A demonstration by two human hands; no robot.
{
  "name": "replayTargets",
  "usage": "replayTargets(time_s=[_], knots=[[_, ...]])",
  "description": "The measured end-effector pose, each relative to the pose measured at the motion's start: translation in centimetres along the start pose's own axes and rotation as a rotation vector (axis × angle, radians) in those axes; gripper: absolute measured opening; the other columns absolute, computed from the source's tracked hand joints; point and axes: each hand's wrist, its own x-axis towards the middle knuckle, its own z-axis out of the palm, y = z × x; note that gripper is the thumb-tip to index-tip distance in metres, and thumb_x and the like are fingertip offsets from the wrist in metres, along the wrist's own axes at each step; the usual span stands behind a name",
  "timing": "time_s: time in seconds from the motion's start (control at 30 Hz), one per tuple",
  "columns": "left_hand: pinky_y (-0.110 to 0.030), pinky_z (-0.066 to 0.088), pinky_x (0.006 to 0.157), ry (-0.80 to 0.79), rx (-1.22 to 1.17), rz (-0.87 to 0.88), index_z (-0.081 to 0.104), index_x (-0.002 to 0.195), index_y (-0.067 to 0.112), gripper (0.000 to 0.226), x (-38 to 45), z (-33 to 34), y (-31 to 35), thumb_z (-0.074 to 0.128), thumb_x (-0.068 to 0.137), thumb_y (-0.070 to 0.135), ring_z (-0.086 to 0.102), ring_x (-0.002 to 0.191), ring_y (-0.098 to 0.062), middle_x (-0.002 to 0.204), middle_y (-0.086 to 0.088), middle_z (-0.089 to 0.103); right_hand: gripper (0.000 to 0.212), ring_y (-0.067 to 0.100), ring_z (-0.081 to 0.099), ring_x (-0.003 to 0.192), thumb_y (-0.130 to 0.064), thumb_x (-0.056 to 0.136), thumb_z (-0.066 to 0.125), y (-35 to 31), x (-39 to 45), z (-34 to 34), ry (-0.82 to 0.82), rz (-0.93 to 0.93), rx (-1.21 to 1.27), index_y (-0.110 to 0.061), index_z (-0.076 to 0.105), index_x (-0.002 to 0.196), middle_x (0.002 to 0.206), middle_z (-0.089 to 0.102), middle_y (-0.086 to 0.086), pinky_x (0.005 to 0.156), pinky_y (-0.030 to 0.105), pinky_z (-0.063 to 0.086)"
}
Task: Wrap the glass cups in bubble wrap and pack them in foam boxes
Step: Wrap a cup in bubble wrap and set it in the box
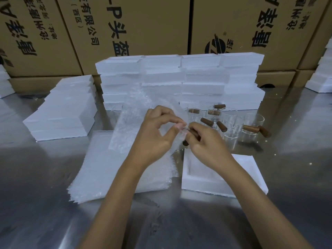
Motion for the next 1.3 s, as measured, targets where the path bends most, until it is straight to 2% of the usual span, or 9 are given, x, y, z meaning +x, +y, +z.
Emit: replayTargets(time_s=[0.2, 0.37, 0.43, 0.6, 0.73, 0.9, 1.07, 1.17, 1.3], knots=[[-0.018, 0.046, 0.09, 0.341, -0.02, 0.06, 0.064, 0.119, 0.023, 0.025, 0.1, -0.1, 0.0, 0.059, 0.098, 0.011, 0.053, 0.114, -0.004, 0.123, 0.005, 0.054, 0.037, 0.01, 0.028, 0.053, -0.03, 0.101, 0.052, -0.5, 0.3, -1.0, -0.173, 0.31, 0.743, -0.028, 0.07, 0.069, 0.058, 0.037, -0.007, 0.053, 0.028, 0.016], [-0.014, 0.035, 0.102, 0.341, -0.074, -0.135, 0.049, 0.131, 0.039, 0.049, 0.5, -0.5, -1.1, 0.067, 0.088, 0.053, 0.042, 0.125, 0.003, 0.13, 0.025, 0.046, 0.032, 0.01, 0.025, 0.051, -0.03, 0.102, 0.049, 0.1, 0.4, -1.6, -0.334, 0.338, 0.981, -0.019, 0.068, 0.079, 0.062, 0.034, -0.002, 0.046, 0.025, 0.015], [-0.023, 0.03, 0.109, 0.281, -0.043, -0.16, 0.043, 0.135, 0.041, 0.063, 0.4, -0.2, -1.5, 0.067, 0.082, 0.064, 0.035, 0.13, 0.004, 0.133, 0.029, 0.04, 0.026, 0.01, 0.026, 0.049, -0.028, 0.101, 0.051, 0.0, 0.3, -1.2, -0.334, 0.352, 0.928, -0.016, 0.064, 0.081, 0.06, 0.037, -0.002, 0.044, 0.024, 0.016], [-0.053, 0.011, 0.122, 0.142, 0.246, -0.115, 0.025, 0.15, 0.038, 0.089, -0.2, 1.5, -1.4, 0.06, 0.077, 0.075, 0.008, 0.15, -0.013, 0.161, 0.006, 0.018, 0.028, 0.005, 0.038, 0.041, -0.015, 0.098, 0.053, -0.5, 0.4, 0.2, -0.142, 0.416, 0.68, -0.02, 0.062, 0.072, 0.053, 0.049, -0.004, 0.039, 0.018, 0.026], [-0.044, 0.018, 0.12, 0.234, 0.173, -0.019, 0.029, 0.147, 0.045, 0.081, 0.0, 1.1, -0.8, 0.06, 0.078, 0.075, 0.019, 0.147, -0.006, 0.157, 0.017, 0.027, 0.022, 0.005, 0.037, 0.044, -0.019, 0.098, 0.053, -0.2, 0.5, -0.2, -0.058, 0.365, 0.705, -0.019, 0.067, 0.081, 0.051, 0.046, -0.008, 0.04, 0.019, 0.024], [-0.039, 0.036, 0.114, 0.512, -0.131, -0.225, 0.035, 0.145, 0.038, 0.061, 0.5, -1.5, -1.7, 0.059, 0.092, 0.057, 0.036, 0.136, -0.002, 0.145, 0.022, 0.039, 0.028, 0.009, 0.033, 0.055, -0.03, 0.102, 0.052, 1.3, 0.4, -3.0, -0.401, 0.188, 0.632, -0.012, 0.073, 0.096, 0.064, 0.043, -0.004, 0.047, 0.021, 0.025], [-0.029, 0.046, 0.098, 0.092, -0.338, -0.587, 0.033, 0.149, 0.04, 0.091, 0.4, -3.4, -3.2, 0.069, 0.071, 0.072, 0.057, 0.118, -0.008, 0.139, 0.008, 0.053, 0.028, 0.009, 0.034, 0.057, -0.031, 0.101, 0.052, 1.8, 0.4, -3.4, -0.393, 0.155, 0.688, -0.012, 0.072, 0.098, 0.067, 0.044, -0.005, 0.048, 0.021, 0.026], [-0.031, 0.04, 0.1, -0.072, -0.297, -0.567, 0.034, 0.147, 0.044, 0.1, 0.1, -2.8, -3.3, 0.067, 0.06, 0.08, 0.05, 0.127, -0.011, 0.142, 0.009, 0.05, 0.026, 0.01, 0.034, 0.058, -0.03, 0.1, 0.053, 1.9, 0.3, -3.6, -0.418, 0.154, 0.666, -0.016, 0.074, 0.095, 0.068, 0.046, -0.004, 0.047, 0.02, 0.028], [-0.028, 0.029, 0.102, -0.089, -0.245, -0.506, 0.03, 0.146, 0.054, 0.099, 0.2, -2.8, -3.5, 0.065, 0.058, 0.083, 0.033, 0.133, 0.002, 0.147, 0.022, 0.035, 0.026, 0.012, 0.038, 0.053, -0.029, 0.101, 0.053, 1.5, 0.4, -3.7, -0.319, 0.193, 0.689, -0.012, 0.072, 0.095, 0.069, 0.053, 0.0, 0.045, 0.021, 0.031]])
